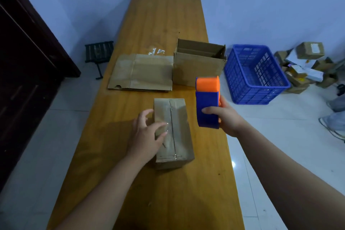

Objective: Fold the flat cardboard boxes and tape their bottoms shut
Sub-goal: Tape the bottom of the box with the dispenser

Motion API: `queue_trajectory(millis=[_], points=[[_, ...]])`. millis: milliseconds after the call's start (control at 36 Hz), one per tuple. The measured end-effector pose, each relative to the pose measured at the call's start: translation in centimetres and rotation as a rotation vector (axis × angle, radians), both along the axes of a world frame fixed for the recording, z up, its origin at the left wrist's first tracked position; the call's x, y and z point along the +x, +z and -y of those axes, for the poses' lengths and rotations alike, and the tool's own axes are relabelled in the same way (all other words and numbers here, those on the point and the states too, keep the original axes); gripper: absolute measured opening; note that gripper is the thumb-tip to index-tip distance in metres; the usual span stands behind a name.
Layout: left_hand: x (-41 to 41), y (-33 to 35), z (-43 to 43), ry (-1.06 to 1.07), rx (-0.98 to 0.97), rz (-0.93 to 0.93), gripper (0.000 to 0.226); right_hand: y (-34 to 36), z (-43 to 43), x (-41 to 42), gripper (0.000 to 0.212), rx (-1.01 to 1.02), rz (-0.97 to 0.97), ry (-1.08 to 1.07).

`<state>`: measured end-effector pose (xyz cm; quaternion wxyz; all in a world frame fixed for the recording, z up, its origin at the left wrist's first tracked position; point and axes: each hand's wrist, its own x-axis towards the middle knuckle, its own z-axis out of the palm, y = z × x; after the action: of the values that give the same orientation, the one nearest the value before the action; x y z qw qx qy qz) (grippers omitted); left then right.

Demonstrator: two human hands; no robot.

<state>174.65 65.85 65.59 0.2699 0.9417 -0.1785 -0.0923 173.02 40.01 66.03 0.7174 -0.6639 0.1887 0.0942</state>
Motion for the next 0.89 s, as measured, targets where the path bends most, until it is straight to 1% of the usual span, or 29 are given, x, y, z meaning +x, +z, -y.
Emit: queue_trajectory(millis=[28, 83, 139, 194, 222, 278, 333, 417, 444, 500, 528, 611, 639, 667, 722, 778, 889], points=[[-0.3, 0.5, 0.0, -0.061, 0.05, 0.011, 0.038, 0.8, -0.1, -0.1, 0.081, 0.054, 0.038, 0.057], [-0.9, 1.3, -0.1, -0.189, 0.182, -0.015, 0.051, 2.2, -0.5, -0.4, 0.083, 0.124, 0.079, 0.179], [-1.3, 1.6, -0.1, -0.292, 0.286, -0.05, 0.065, 3.6, -1.2, -0.8, 0.081, 0.17, 0.076, 0.301], [-1.5, 1.1, 0.1, -0.381, 0.37, -0.027, 0.078, 4.7, -2.0, -1.3, 0.074, 0.187, 0.062, 0.436], [-1.4, 0.6, 0.2, -0.404, 0.392, -0.014, 0.082, 5.1, -2.4, -1.5, 0.07, 0.185, 0.05, 0.507], [-1.2, -0.8, 0.1, -0.397, 0.355, -0.022, 0.081, 5.6, -3.2, -2.0, 0.064, 0.187, 0.017, 0.63], [-0.7, -2.4, -0.2, -0.361, 0.243, -0.064, 0.077, 5.8, -4.0, -2.3, 0.055, 0.215, -0.028, 0.716], [-0.2, -3.5, -1.0, -0.338, 0.068, -0.046, 0.063, 5.7, -5.3, -2.4, 0.046, 0.268, -0.089, 0.807], [-0.3, -3.4, -1.1, -0.322, 0.035, -0.044, 0.053, 5.4, -5.6, -2.3, 0.044, 0.272, -0.105, 0.827], [-0.6, -3.0, -1.0, -0.275, -0.049, -0.078, 0.023, 5.1, -6.3, -2.0, 0.045, 0.247, -0.137, 0.849], [-0.7, -2.5, -0.9, -0.234, -0.143, -0.145, 0.02, 4.9, -6.6, -1.8, 0.046, 0.23, -0.157, 0.843], [-0.5, -0.4, -1.0, 0.078, -0.599, -0.482, 0.044, 4.4, -6.7, -1.3, 0.049, 0.215, -0.201, 0.835], [-0.3, 0.1, -1.1, 0.144, -0.708, -0.581, 0.047, 4.4, -6.6, -1.1, 0.049, 0.214, -0.216, 0.841], [-0.1, 0.5, -1.3, 0.185, -0.789, -0.672, 0.045, 4.3, -6.5, -0.9, 0.049, 0.214, -0.232, 0.846], [0.2, 0.8, -1.4, 0.205, -0.89, -0.809, 0.038, 4.1, -6.2, -0.6, 0.05, 0.195, -0.259, 0.862], [0.4, 0.4, -1.6, 0.221, -0.923, -0.87, 0.026, 4.0, -6.0, -0.5, 0.051, 0.161, -0.273, 0.886], [0.8, 0.4, -1.8, 0.262, -0.963, -0.826, 0.039, 3.9, -6.1, -0.4, 0.055, 0.126, -0.277, 0.92]])
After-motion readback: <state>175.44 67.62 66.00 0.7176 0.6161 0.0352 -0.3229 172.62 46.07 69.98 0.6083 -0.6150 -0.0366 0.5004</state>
